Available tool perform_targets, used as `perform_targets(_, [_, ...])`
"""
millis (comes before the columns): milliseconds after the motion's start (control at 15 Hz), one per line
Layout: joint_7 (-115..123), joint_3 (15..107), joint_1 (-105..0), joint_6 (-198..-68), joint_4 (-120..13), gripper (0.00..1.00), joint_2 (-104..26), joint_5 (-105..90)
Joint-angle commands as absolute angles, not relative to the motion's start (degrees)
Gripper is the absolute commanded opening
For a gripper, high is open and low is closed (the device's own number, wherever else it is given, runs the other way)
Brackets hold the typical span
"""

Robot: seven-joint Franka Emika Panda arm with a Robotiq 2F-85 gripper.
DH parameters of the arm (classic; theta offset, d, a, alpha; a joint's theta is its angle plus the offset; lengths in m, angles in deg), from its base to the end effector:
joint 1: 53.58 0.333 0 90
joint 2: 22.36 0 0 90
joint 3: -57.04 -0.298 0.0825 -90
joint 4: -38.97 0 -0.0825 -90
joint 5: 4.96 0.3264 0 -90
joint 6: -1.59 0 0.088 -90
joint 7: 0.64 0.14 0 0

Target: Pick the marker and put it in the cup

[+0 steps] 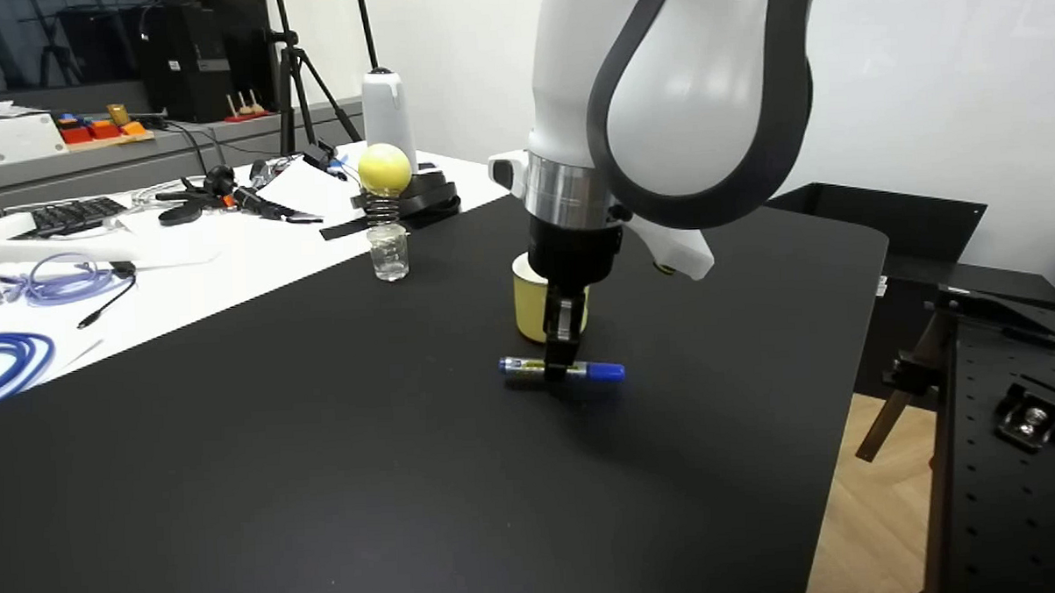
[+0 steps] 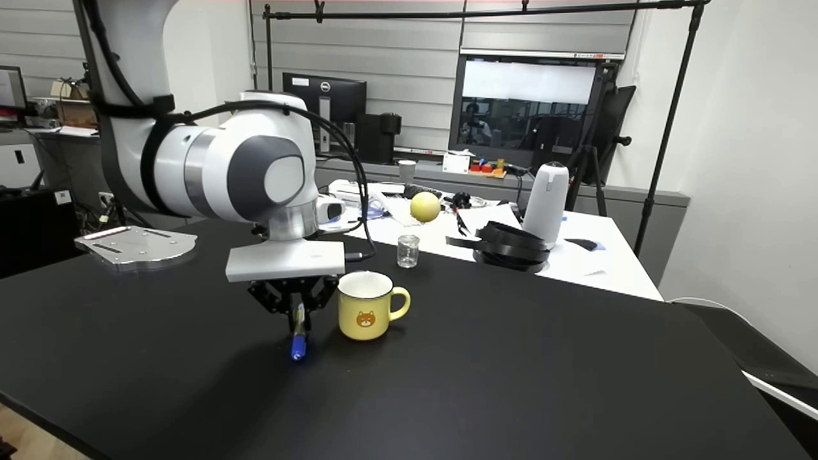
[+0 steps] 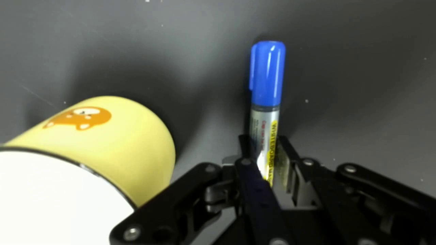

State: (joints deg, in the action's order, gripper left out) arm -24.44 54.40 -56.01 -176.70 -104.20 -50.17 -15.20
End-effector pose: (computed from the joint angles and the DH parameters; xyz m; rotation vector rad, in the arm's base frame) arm 0.4486 0.0187 0.1214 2.9782 0.9061 0.1988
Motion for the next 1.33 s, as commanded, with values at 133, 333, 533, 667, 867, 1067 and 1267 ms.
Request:
perform_targets(133, [-22.4,53.1,-55.6,-175.2,-107.3,0.05,-40.0,-17.2])
perform_targets(333, [-21.0,55.2,-53.5,-172.8,-107.7,0.05,-34.0,-17.5])
perform_targets(533, [-20.3,56.1,-53.7,-168.3,-107.0,0.05,-29.1,-17.6])
perform_targets(667, [-19.3,57.7,-53.9,-170.6,-106.8,0.05,-27.5,-19.2])
perform_targets(867, [-19.2,59.3,-54.3,-180.0,-107.3,0.05,-28.5,-18.7])
perform_targets(1067, [-18.5,60.8,-53.8,-193.5,-108.7,0.05,-31.9,-15.5])
perform_targets(1267, [-18.4,60.1,-54.4,-202.5,-109.9,0.05,-35.6,-12.3])
